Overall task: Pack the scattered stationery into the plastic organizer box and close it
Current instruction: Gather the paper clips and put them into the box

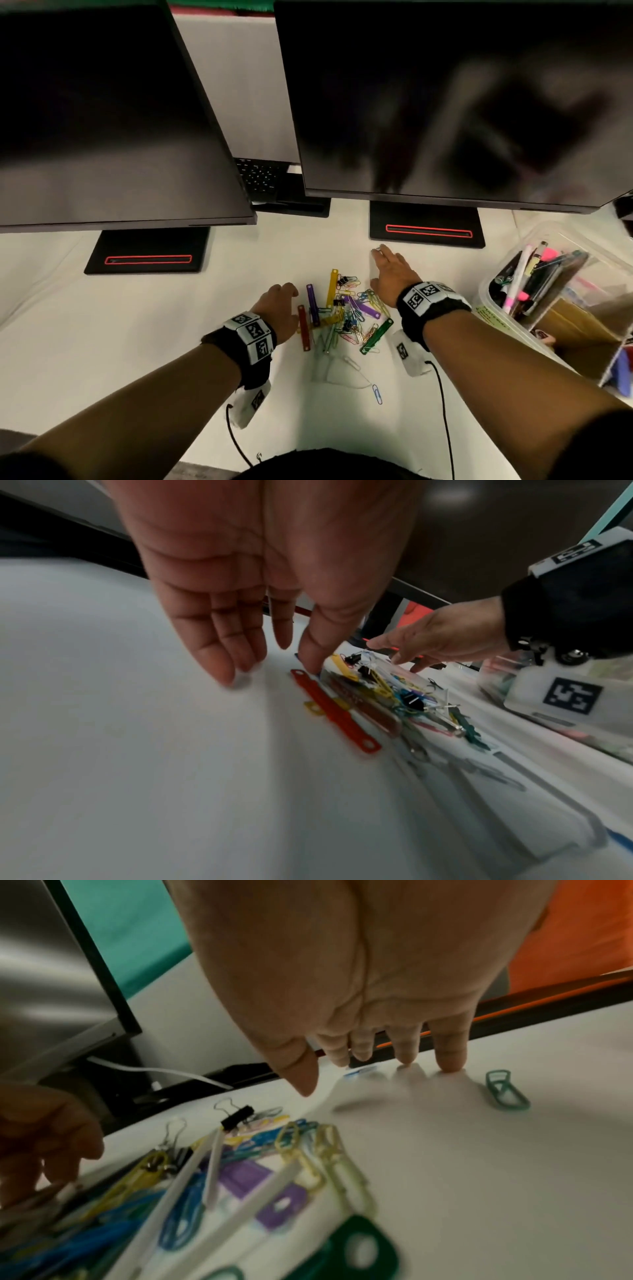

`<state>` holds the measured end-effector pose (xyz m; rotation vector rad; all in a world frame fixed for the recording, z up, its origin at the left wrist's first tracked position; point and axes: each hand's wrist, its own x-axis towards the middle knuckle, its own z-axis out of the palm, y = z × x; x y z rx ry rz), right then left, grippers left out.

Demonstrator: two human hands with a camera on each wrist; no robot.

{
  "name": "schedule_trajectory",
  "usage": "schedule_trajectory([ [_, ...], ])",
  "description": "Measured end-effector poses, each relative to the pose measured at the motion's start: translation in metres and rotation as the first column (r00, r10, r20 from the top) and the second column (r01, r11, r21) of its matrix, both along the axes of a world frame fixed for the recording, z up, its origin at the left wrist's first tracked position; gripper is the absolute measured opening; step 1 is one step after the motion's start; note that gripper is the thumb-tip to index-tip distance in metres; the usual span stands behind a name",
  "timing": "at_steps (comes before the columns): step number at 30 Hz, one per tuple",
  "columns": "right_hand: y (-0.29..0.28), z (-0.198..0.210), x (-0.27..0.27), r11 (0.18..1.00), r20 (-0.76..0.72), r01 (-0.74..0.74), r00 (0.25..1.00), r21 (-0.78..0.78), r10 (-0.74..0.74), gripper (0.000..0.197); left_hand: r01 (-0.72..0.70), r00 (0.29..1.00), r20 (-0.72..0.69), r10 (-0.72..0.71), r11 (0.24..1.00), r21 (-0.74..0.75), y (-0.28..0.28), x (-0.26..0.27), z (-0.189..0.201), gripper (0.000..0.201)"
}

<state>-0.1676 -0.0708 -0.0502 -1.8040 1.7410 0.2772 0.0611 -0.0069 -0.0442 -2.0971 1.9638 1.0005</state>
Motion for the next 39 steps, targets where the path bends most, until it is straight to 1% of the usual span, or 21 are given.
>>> schedule_trajectory([
  [2, 0.001, -0.002, 0.004, 0.998, -0.043, -0.056, 0.997, 0.04, 0.058, 0.069, -0.021, 0.999, 0.04, 0.019, 0.999, 0.036, 0.001, -0.003, 0.0, 0.056],
  [4, 0.008, 0.001, 0.008, 0.992, -0.061, -0.121, 0.991, 0.037, 0.123, 0.067, -0.062, 0.997, 0.05, 0.058, 0.995, 0.075, 0.001, -0.007, 0.0, 0.072],
  [5, 0.014, 0.002, 0.009, 0.989, -0.055, -0.145, 0.988, 0.029, 0.147, 0.065, -0.083, 0.996, 0.048, 0.079, 0.991, 0.1, 0.001, -0.01, -0.001, 0.08],
  [7, 0.027, 0.002, 0.007, 0.981, -0.021, -0.191, 0.981, 0.026, 0.192, 0.059, -0.102, 0.995, 0.026, 0.1, 0.987, 0.123, 0.001, -0.018, -0.002, 0.084],
  [9, 0.042, 0.002, 0.004, 0.977, 0.036, -0.212, 0.977, 0.02, 0.211, 0.051, -0.122, 0.992, -0.002, 0.123, 0.986, 0.113, -0.001, -0.028, -0.005, 0.08],
  [10, 0.049, 0.002, 0.001, 0.982, 0.074, -0.187, 0.98, -0.007, 0.187, 0.048, -0.133, 0.991, -0.017, 0.136, 0.985, 0.106, -0.001, -0.033, -0.005, 0.078],
  [12, 0.06, 0.008, -0.003, 0.992, 0.115, -0.049, 0.991, -0.114, 0.062, 0.045, -0.156, 0.986, -0.043, 0.161, 0.983, 0.094, -0.004, -0.043, -0.005, 0.073],
  [14, 0.067, 0.016, -0.006, 0.975, 0.088, 0.062, 0.995, -0.213, -0.044, 0.038, -0.172, 0.984, -0.028, 0.174, 0.983, 0.063, -0.008, -0.051, -0.006, 0.06],
  [15, 0.069, 0.019, -0.007, 0.977, 0.048, 0.057, 0.998, -0.206, -0.049, 0.034, -0.183, 0.983, -0.022, 0.184, 0.982, 0.04, -0.01, -0.053, -0.006, 0.053],
  [16, 0.073, 0.02, -0.007, 0.986, -0.003, 0.016, 1.0, -0.167, -0.016, 0.033, -0.197, 0.98, -0.016, 0.198, 0.98, 0.026, -0.013, -0.055, -0.007, 0.047],
  [18, 0.08, 0.019, -0.005, 0.99, -0.083, -0.102, 0.992, -0.101, 0.094, 0.035, -0.21, 0.978, 0.002, 0.21, 0.978, 0.011, -0.018, -0.057, -0.009, 0.042],
  [20, 0.086, 0.013, -0.005, 0.976, -0.104, -0.202, 0.975, -0.077, 0.194, 0.034, -0.192, 0.981, 0.028, 0.192, 0.981, 0.005, -0.021, -0.058, -0.01, 0.04],
  [21, 0.088, 0.011, -0.006, 0.972, -0.103, -0.224, 0.971, -0.07, 0.216, 0.032, -0.178, 0.983, 0.039, 0.178, 0.984, 0.003, -0.022, -0.059, -0.01, 0.039],
  [25, 0.09, 0.008, -0.012, 0.97, -0.09, -0.229, 0.971, -0.081, 0.222, 0.027, -0.096, 0.993, 0.07, 0.094, 0.995, 0.027, -0.023, -0.067, -0.01, 0.027],
  [28, 0.089, 0.008, -0.017, 0.968, -0.083, -0.237, 0.969, -0.078, 0.231, 0.025, -0.035, 0.996, 0.083, 0.031, 0.998, 0.047, -0.021, -0.073, -0.01, 0.026],
  [31, 0.089, 0.009, -0.019, 0.98, -0.021, -0.186, 0.983, -0.072, 0.185, 0.018, -0.031, 0.997, 0.068, 0.026, 0.997, 0.071, -0.019, -0.073, -0.009, 0.029],
  [33, 0.088, 0.013, -0.019, 0.993, 0.067, -0.084, 0.994, -0.088, 0.09, 0.013, -0.039, 0.999, 0.028, 0.037, 0.996, 0.077, -0.02, -0.072, -0.008, 0.025],
  [35, 0.082, 0.017, -0.018, 0.99, 0.156, 0.049, 0.987, -0.132, -0.028, 0.013, -0.045, 0.999, -0.003, 0.045, 0.997, 0.062, -0.021, -0.07, -0.007, 0.02],
  [37, 0.076, 0.016, -0.014, 0.982, 0.214, 0.128, 0.972, -0.142, -0.095, 0.023, -0.078, 0.997, -0.027, 0.079, 0.996, 0.041, -0.021, -0.067, -0.005, 0.01],
  [38, 0.074, 0.015, -0.011, 0.984, 0.22, 0.13, 0.97, -0.124, -0.101, 0.03, -0.101, 0.994, -0.047, 0.103, 0.994, 0.03, -0.021, -0.065, -0.004, 0.006],
  [39, 0.072, 0.014, -0.008, 0.987, 0.218, 0.126, 0.971, -0.101, -0.102, 0.036, -0.127, 0.989, -0.068, 0.129, 0.992, 0.023, -0.021, -0.063, -0.004, 0.006],
])
